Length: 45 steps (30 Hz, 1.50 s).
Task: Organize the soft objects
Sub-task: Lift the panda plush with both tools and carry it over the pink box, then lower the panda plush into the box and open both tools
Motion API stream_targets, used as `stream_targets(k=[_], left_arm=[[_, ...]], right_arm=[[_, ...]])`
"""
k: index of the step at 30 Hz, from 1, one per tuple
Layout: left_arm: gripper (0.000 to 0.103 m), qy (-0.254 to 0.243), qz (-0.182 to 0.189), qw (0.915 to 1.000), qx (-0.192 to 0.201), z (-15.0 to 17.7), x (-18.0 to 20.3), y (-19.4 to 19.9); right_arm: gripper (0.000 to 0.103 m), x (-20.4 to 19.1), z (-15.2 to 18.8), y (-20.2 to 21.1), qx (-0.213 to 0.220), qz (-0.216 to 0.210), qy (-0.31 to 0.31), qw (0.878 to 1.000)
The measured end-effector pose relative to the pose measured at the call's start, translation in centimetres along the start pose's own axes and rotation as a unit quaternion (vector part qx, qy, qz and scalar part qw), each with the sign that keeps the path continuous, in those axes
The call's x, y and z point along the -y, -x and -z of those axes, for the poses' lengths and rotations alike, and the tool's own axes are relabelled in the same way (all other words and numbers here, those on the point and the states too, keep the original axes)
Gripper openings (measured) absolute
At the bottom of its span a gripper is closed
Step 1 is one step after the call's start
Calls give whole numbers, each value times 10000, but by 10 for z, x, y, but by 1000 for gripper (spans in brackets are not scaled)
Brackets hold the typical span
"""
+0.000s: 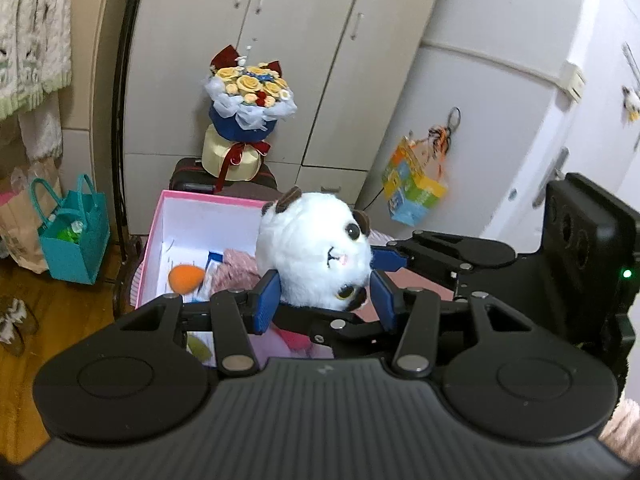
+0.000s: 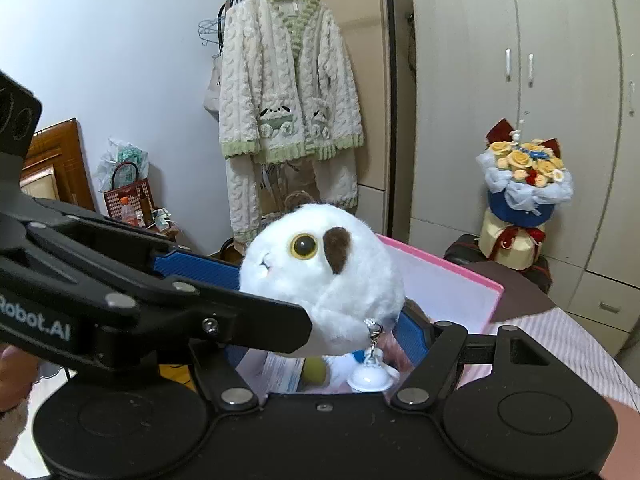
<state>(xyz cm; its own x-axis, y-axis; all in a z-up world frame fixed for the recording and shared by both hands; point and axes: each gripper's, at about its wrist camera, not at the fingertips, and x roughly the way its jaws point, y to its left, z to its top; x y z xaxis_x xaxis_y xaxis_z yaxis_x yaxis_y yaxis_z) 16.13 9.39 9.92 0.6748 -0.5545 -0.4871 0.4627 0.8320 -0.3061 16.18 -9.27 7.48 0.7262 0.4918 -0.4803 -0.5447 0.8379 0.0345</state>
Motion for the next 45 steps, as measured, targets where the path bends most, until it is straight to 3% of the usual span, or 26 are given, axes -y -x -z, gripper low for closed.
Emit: stream_targets(k=[4, 12, 17, 20, 30, 45], left_arm=[[48, 207, 58, 9997, -69, -12, -24, -27], [48, 550, -37, 9971, -530, -7, -63, -85], [48, 319, -443, 9969, -575, 1, -77, -102], [48, 177, -729, 9953, -606, 7, -81, -109], [48, 182, -797, 9955, -468, 22, -82, -96], [51, -400, -889, 9952, 82, 31, -19, -35]], right_arm=[[77, 22, -12, -32, -146, -120, -125, 9997], [77, 53, 1, -91, -664, -339, -538, 9958], [78, 56, 6, -110, -917, -479, -448, 9936], [77, 56, 12, -115, -945, -330, -357, 9943], [78, 65, 30, -74, -666, -322, -530, 9958], [79, 61, 47, 2, -269, 222, -577, 9977]])
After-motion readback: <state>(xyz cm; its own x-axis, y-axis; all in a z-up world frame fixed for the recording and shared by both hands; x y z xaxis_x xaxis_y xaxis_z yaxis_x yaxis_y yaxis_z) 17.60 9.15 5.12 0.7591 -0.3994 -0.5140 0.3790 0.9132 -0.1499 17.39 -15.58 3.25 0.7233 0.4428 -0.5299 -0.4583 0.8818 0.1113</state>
